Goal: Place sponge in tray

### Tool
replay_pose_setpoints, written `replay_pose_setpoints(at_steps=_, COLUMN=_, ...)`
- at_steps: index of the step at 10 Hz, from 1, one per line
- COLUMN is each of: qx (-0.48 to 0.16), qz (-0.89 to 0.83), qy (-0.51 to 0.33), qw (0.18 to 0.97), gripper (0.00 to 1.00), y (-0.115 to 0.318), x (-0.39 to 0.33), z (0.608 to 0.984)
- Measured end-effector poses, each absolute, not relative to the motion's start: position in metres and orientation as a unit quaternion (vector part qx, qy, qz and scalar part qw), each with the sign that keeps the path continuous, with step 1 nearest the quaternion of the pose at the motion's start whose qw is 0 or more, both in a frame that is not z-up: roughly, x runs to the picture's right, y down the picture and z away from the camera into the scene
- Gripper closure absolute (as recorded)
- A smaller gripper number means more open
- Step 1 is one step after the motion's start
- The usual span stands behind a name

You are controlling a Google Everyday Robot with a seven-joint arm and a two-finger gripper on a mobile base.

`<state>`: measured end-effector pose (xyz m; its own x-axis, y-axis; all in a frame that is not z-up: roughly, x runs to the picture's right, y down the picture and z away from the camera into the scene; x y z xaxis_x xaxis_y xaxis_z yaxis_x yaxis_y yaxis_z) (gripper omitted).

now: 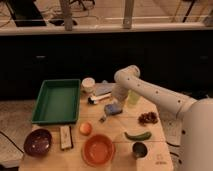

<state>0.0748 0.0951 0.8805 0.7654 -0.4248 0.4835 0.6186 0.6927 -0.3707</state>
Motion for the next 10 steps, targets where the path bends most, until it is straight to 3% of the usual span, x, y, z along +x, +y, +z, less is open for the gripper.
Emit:
replay_pose_setpoints(at_steps=7, qx=-0.297, qz=-0.284, qy=-0.197, qw=0.89, gripper=0.2, y=0.121, x=0.068, z=0.911)
replay_pose_setpoints(at_steps=9, qx=-0.303, qz=-0.281, qy=-0.199, qw=0.889, gripper=0.28, y=0.127, x=0.07, z=0.915)
replay_pose_setpoints(at_steps=10, qx=-0.306, qz=-0.279, qy=-0.199, qw=0.888, gripper=0.4, y=0.13, x=0.072, z=0.916)
